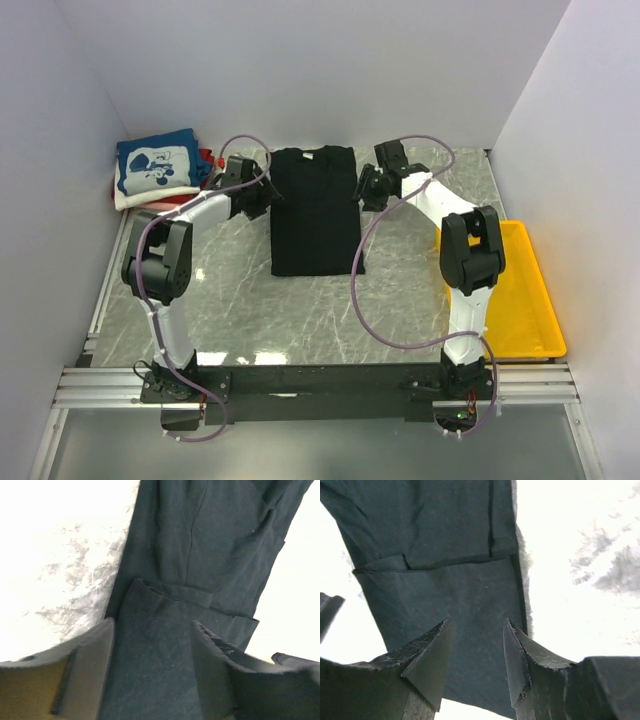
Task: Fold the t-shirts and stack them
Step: Fold the tshirt
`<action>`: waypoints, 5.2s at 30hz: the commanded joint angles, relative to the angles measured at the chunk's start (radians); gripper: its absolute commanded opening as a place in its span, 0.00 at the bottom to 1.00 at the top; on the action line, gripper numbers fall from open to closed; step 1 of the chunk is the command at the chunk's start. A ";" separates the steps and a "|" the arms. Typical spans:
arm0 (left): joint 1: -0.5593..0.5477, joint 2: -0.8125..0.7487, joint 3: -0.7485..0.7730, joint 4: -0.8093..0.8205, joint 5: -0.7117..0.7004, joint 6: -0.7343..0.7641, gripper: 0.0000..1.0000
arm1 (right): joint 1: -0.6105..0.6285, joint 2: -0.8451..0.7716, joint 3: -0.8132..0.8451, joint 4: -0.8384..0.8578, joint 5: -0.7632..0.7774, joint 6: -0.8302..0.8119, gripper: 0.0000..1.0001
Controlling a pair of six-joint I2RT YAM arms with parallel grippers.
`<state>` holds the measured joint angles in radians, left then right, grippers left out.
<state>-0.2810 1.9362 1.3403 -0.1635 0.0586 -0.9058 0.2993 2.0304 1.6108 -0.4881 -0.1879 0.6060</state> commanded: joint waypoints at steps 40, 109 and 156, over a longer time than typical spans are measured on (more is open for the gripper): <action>-0.176 -0.451 -0.627 0.167 0.046 -0.044 0.09 | 0.115 -0.404 -0.686 0.210 -0.016 0.008 0.45; -0.179 -0.647 -0.905 0.188 0.023 -0.119 0.01 | 0.109 -0.560 -0.867 0.283 -0.064 0.044 0.00; -0.089 -0.633 -0.365 -0.002 -0.054 0.076 0.00 | 0.044 -0.523 -0.321 -0.043 -0.013 -0.018 0.00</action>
<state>-0.4118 1.2331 0.8745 -0.2371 -0.0521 -0.9142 0.3912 1.4151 1.1912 -0.5159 -0.1936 0.6231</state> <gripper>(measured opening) 0.025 0.030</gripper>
